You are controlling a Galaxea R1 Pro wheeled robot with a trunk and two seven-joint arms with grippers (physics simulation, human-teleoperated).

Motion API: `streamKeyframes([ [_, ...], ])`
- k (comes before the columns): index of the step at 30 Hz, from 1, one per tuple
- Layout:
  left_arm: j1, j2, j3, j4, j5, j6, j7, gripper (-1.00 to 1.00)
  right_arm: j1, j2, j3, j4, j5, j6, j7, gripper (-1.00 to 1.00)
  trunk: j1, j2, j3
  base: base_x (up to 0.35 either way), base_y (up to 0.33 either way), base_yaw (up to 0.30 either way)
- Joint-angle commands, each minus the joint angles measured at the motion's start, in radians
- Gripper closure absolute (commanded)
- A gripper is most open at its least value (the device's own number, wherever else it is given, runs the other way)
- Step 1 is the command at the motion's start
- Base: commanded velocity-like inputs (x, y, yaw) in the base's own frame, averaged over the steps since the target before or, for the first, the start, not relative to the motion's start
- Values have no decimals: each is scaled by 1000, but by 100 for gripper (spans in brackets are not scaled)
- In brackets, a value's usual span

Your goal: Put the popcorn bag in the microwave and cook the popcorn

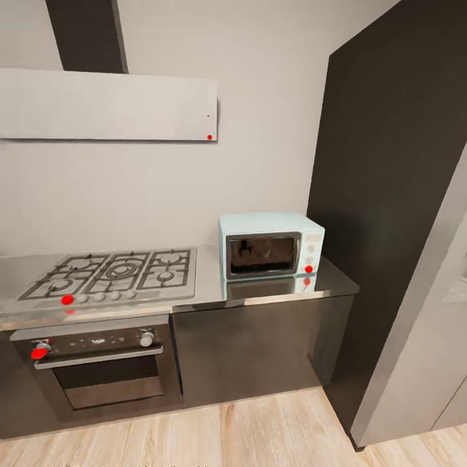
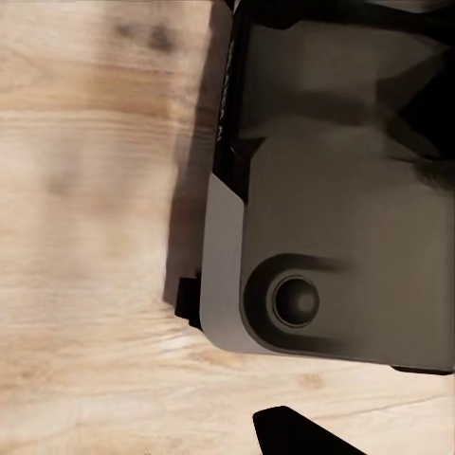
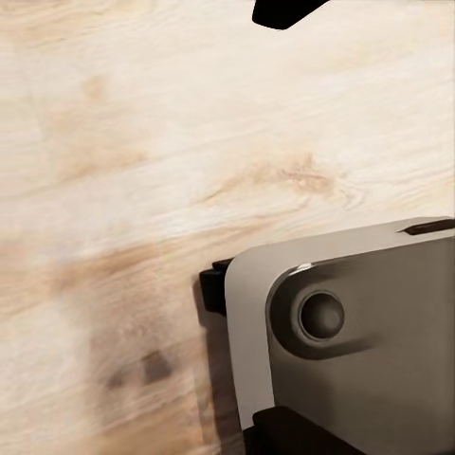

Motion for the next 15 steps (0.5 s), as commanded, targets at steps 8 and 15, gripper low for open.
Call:
streamKeyframes([
  [8, -1, -1, -9, -1, 9, 3, -3, -100, -1, -1, -9, 3, 9, -4, 2, -100, 0, -1, -1, 0, 0, 269],
  [15, -1, -16, -8, -1, 9, 4, -3, -100, -1, -3, -10, 3, 9, -5, 3, -100, 0, -1, -1, 0, 0, 87],
])
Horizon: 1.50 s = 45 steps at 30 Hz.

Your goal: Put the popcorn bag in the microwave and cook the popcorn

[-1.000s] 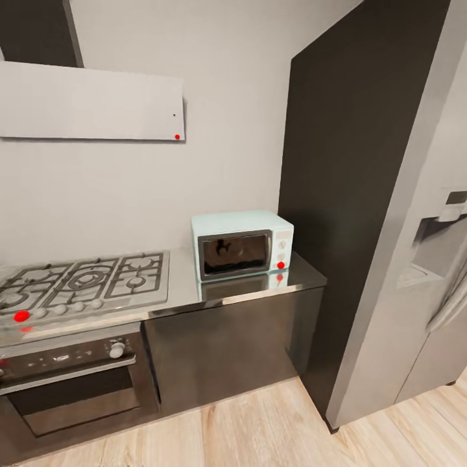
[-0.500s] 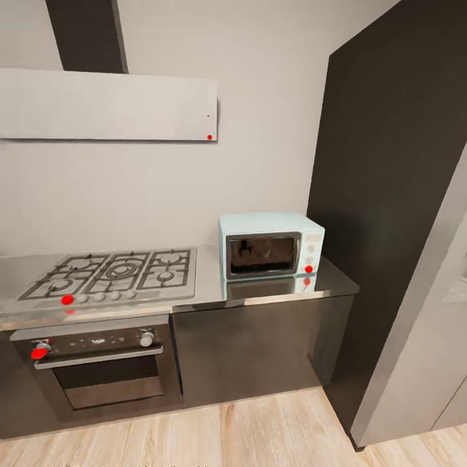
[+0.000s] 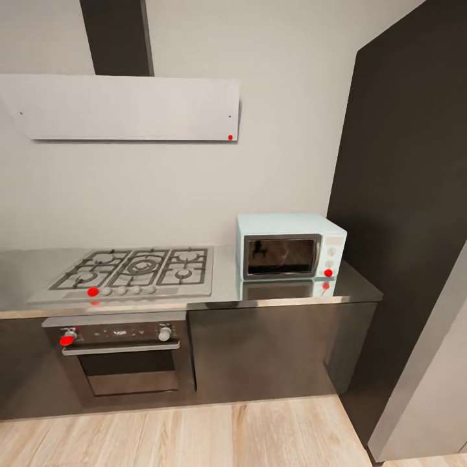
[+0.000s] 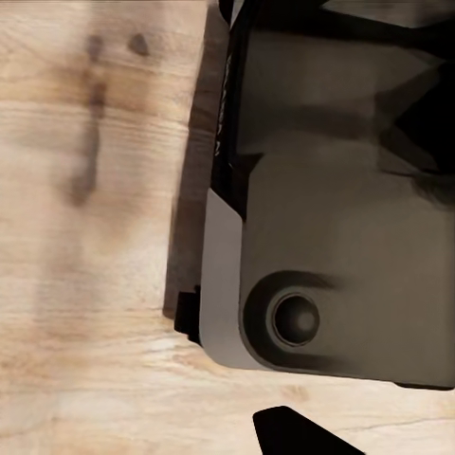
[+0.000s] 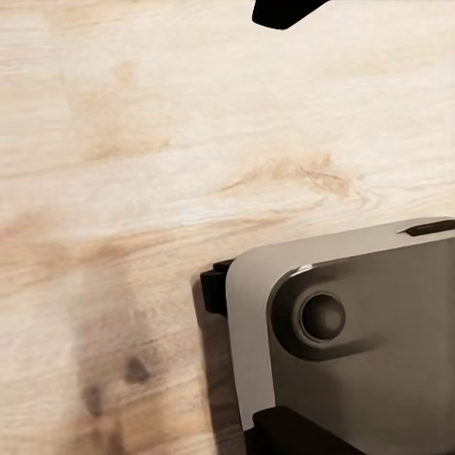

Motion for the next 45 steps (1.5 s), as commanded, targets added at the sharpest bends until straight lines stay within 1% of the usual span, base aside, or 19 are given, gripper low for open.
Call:
streamKeyframes([
  [1, -1, -1, -7, 0, 11, 3, -2, -100, -1, -1, -9, 3, 9, -3, 2, -100, 0, -1, -1, 0, 0, 7],
  [4, 0, -2, -7, 0, 11, 2, -2, -100, -1, 0, -7, 2, 10, -3, 2, -100, 0, -1, -1, 52, -38, 2],
  [13, -1, -1, -7, 0, 11, 4, -2, -100, -1, 1, -6, 2, 11, -2, 6, -100, 0, -1, -1, 222, -169, 0],
  [16, 0, -2, -7, 0, 11, 4, -2, -100, -1, 1, -6, 3, 30, -2, 7, -100, 0, -1, -1, 235, -186, 0],
  [17, -1, -2, -7, 0, 11, 4, -2, -100, -1, 2, -6, 3, 54, -2, 7, -100, 0, -1, -1, 234, -196, 0],
  [18, 0, -2, -7, 0, 11, 4, -2, -100, -1, 2, -6, 3, 62, -2, 8, -100, 0, -1, -1, 233, -198, 0],
  [23, 0, -2, -7, 0, 11, 4, -2, -100, -1, 3, -6, 3, 71, -2, 11, -100, 0, -1, -1, 232, -200, 0],
  [36, 0, -1, -7, 0, 11, 3, -2, -100, -1, 3, -6, 3, 73, -2, 16, -100, 0, -1, -1, 228, -201, 0],
  [39, -1, -1, -7, 0, 11, 3, -2, -100, -1, 4, -6, 3, 85, -2, 17, -100, 0, -1, -1, 225, -201, 0],
  [43, -1, 1, -6, 0, 12, 2, -2, -100, -1, 4, -6, 3, 114, -2, 19, -100, 0, -1, -1, 187, -175, 0],
  [45, -1, 1, -6, 0, 12, 2, -2, -100, -1, 5, -6, 3, 117, -2, 19, -100, 0, -1, -1, 56, -50, 0],
])
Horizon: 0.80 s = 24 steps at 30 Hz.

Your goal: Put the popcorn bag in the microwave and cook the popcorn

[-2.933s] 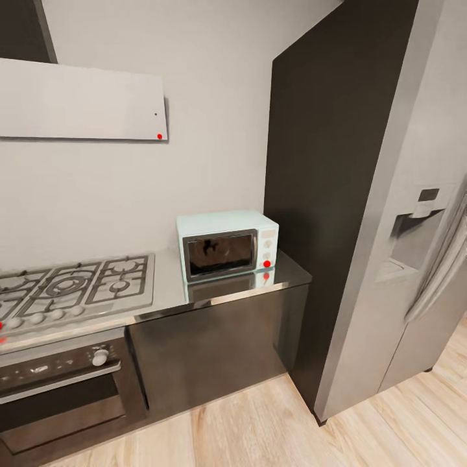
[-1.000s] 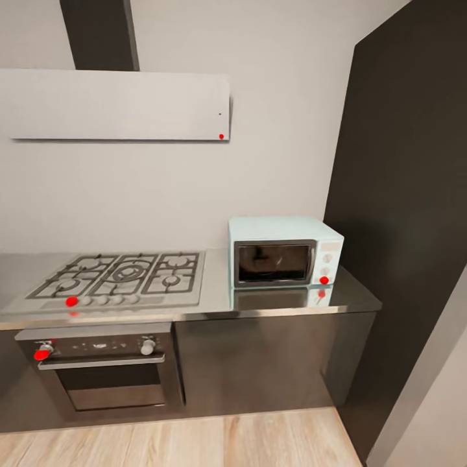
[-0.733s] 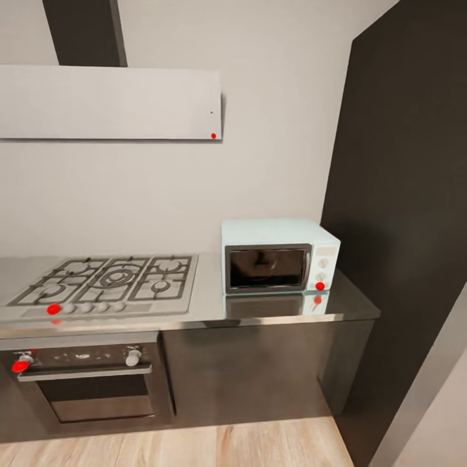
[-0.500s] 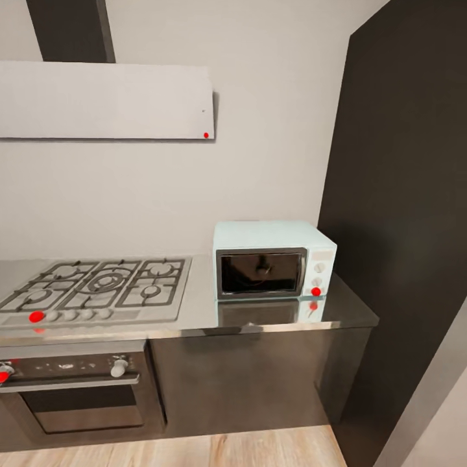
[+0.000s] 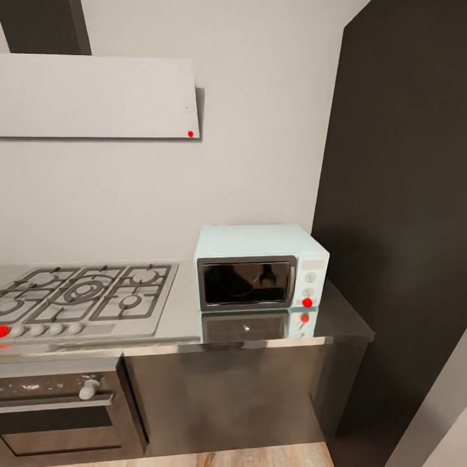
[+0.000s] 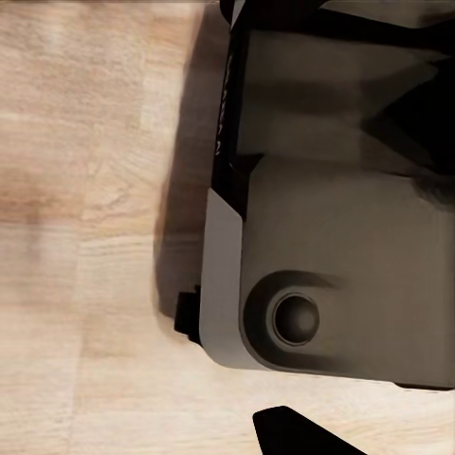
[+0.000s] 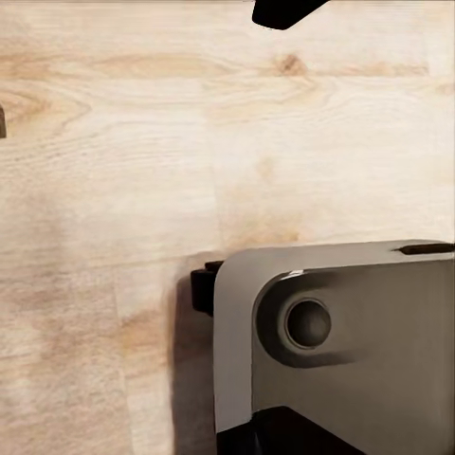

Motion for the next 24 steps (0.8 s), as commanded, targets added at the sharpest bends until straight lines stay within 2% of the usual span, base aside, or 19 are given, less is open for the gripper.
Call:
streamKeyframes([
  [1, -1, 0, -7, 0, 11, 3, -2, -100, -1, -1, -8, 3, 8, -3, 2, -100, 0, -1, -1, 21, -19, 0],
  [9, -1, 0, -8, 0, 11, 3, -2, -100, -1, 3, -10, 3, 9, 2, -3, -100, 0, -1, -1, 3, -3, 0],
  [12, -1, -1, -8, 0, 11, 3, -2, -100, -1, 17, -9, 2, 17, 9, -8, -100, 0, -1, -1, 0, 0, 0],
  [15, 0, -1, -8, 0, 11, 3, -2, -100, -1, 54, -11, -1, 103, 10, -7, -100, 0, -1, -1, 0, 0, 0],
  [16, 0, -1, -8, 0, 11, 3, -2, -100, -1, 70, -13, -8, 157, 11, -6, -100, 0, -1, -1, 0, 0, 0],
  [17, 0, -1, -8, 0, 11, 3, -2, -100, -1, 79, -14, -19, 174, 11, -5, -100, 0, -1, -1, 0, 0, 0],
  [18, 0, -1, -8, 0, 11, 3, -2, -100, -1, 106, -14, -70, 192, 13, -4, -100, 0, -1, -1, 0, 0, 0],
  [20, -1, -1, -8, 0, 11, 3, -2, -100, -1, 136, -15, -173, 203, 33, -1, -100, 0, -1, -1, 0, 0, 0],
  [21, -1, -1, -8, 0, 11, 3, -2, -100, -1, 141, -15, -207, 204, 48, 0, -100, 0, -1, -1, 0, 0, 0],
  [24, -1, -1, -8, 0, 11, 3, -2, -100, -1, 167, -13, -355, 205, 139, 7, -100, 0, -1, -1, 0, 0, 0],
])
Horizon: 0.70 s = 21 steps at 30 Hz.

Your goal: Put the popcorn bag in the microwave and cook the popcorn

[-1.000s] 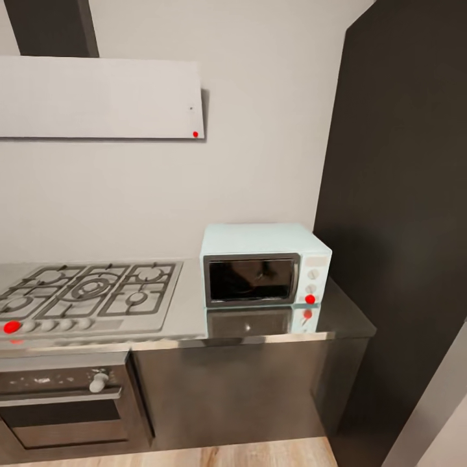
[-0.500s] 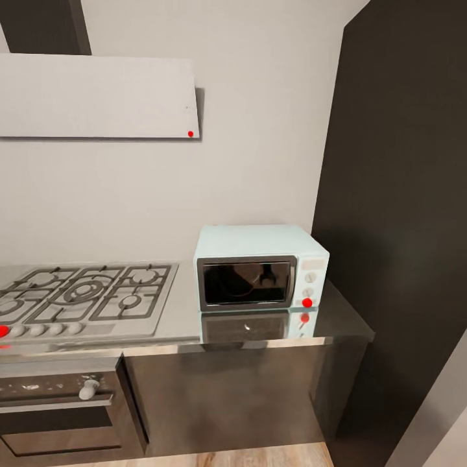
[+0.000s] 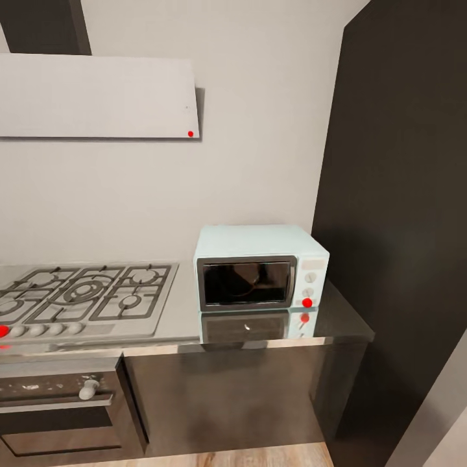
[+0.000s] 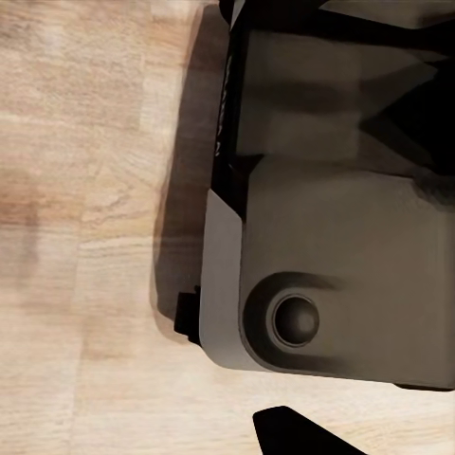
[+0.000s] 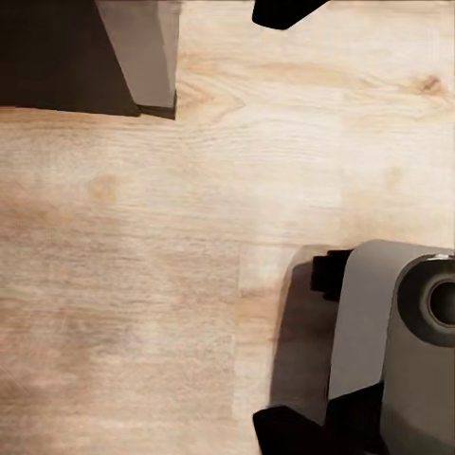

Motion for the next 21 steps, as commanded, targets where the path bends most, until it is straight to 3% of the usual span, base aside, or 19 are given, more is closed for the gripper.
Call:
streamKeyframes([
  [1, -1, 0, -7, 0, 11, 3, -3, -100, 0, 13, -8, -65, 10, 46, 15, -100, 0, -1, -1, 0, 0, 0],
  [3, -1, 0, -7, 0, 11, 3, -3, -100, 0, 36, -7, -213, 9, 158, 47, -100, 0, -1, -1, 0, 0, 0],
  [6, -1, 0, -7, 0, 11, 3, -3, -100, 0, 60, 2, -444, 8, 334, 151, -100, 0, -1, -1, 0, 0, 0],
  [8, -1, 0, -7, 0, 11, 3, -3, -100, 0, 68, 75, -610, 4, 456, 231, -100, 0, -1, -1, 0, 0, 0],
  [10, 0, 0, -7, 0, 11, 3, -3, -100, 0, 69, 121, -704, 0, 519, 255, -100, 0, -1, -1, 0, 0, 0],
  [12, 0, 0, -7, 0, 11, 3, -3, -100, 0, 71, 143, -796, -2, 569, 271, -100, 0, -1, -1, 0, 0, 0],
  [15, -1, 0, -7, 0, 11, 3, -3, -100, 0, 70, 163, -980, -3, 670, 315, -100, 0, -1, -1, 0, 0, 0],
  [18, -1, 0, -7, 0, 11, 3, -3, -100, 4, 70, 168, -1099, -3, 766, 329, -100, 0, -1, -1, 0, 0, 0],
  [21, -1, 0, -7, 0, 11, 3, -3, -100, -14, 68, 169, -1133, -3, 834, 331, -100, 0, -1, -1, 0, 0, 0],
])
